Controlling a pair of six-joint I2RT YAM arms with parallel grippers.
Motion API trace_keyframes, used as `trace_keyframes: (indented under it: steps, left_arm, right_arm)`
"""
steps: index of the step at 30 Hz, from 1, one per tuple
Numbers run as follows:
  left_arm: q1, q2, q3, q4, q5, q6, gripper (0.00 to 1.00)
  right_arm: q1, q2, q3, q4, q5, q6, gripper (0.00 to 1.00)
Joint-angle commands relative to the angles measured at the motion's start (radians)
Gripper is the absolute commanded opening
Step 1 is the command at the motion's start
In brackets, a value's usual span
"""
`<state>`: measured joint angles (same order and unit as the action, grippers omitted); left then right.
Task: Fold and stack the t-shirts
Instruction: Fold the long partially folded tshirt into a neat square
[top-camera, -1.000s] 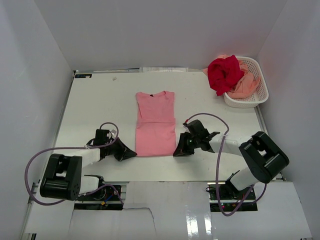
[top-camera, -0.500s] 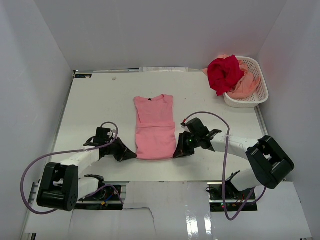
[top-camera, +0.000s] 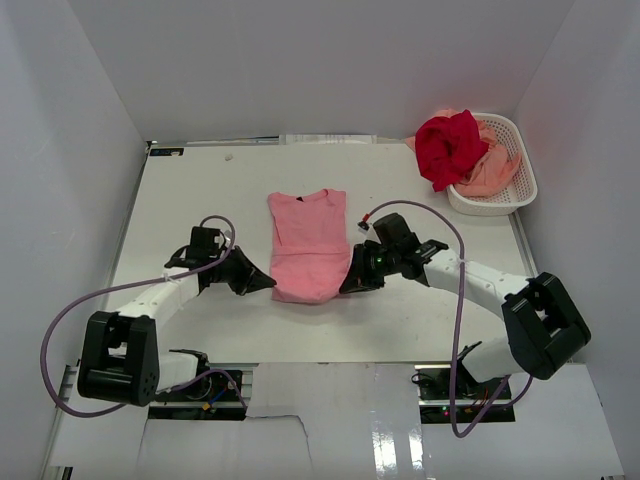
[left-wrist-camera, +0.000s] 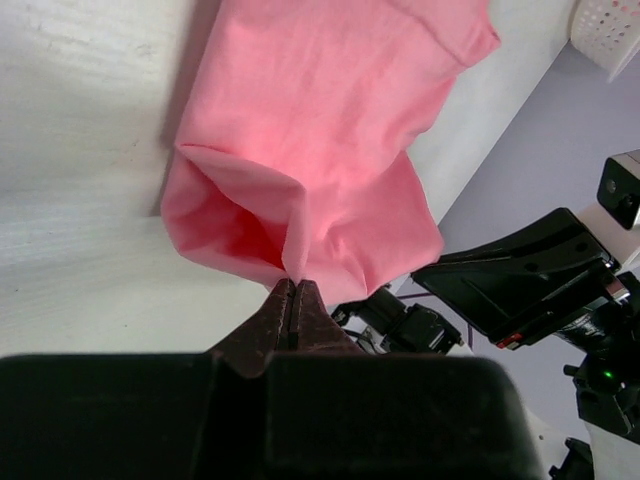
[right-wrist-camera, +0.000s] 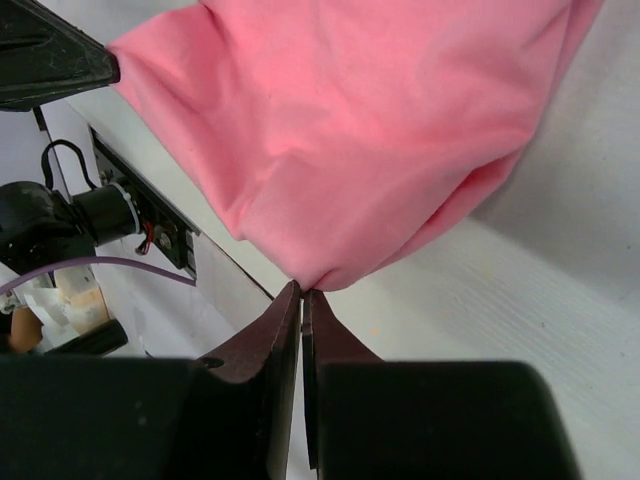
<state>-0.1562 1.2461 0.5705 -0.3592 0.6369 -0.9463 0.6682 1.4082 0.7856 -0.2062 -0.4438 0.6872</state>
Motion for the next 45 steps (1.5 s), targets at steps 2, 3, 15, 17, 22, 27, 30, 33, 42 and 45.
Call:
trace_keyframes:
  steps: [2, 3, 15, 17, 22, 27, 30, 33, 42, 45]
  left_arm:
    - [0.02, 0.013, 0.091, -0.023, 0.015, 0.007, 0.0]
    - [0.021, 0.016, 0.1, -0.024, 0.017, 0.007, 0.0]
    - [0.037, 0.128, 0.351, -0.064, 0.018, 0.026, 0.0]
    - [0.038, 0.162, 0.396, -0.075, 0.018, 0.032, 0.0]
    - [0.049, 0.229, 0.523, -0.096, 0.006, 0.047, 0.0]
    - [0.058, 0.299, 0.588, -0.095, 0.015, 0.049, 0.0]
    - [0.061, 0.319, 0.618, -0.093, 0.007, 0.047, 0.0]
    - [0.067, 0.345, 0.65, -0.092, 0.006, 0.047, 0.0]
    - [0.076, 0.406, 0.753, -0.089, 0.026, 0.041, 0.0]
    - [0.078, 0.408, 0.759, -0.092, 0.035, 0.041, 0.0]
  right_arm:
    - [-0.047, 0.015, 0.09, -0.033, -0.047, -0.052, 0.08]
    - [-0.054, 0.023, 0.115, -0.047, -0.05, -0.058, 0.08]
    - [-0.124, 0.146, 0.305, -0.107, -0.095, -0.14, 0.08]
    - [-0.13, 0.167, 0.349, -0.122, -0.099, -0.15, 0.08]
    - [-0.154, 0.21, 0.447, -0.162, -0.105, -0.178, 0.08]
    - [-0.176, 0.27, 0.556, -0.206, -0.113, -0.204, 0.08]
    - [-0.188, 0.302, 0.604, -0.222, -0.121, -0.216, 0.08]
    - [-0.197, 0.333, 0.645, -0.228, -0.128, -0.227, 0.08]
    - [-0.219, 0.387, 0.727, -0.262, -0.147, -0.238, 0.08]
    - [-0.22, 0.39, 0.735, -0.271, -0.16, -0.238, 0.08]
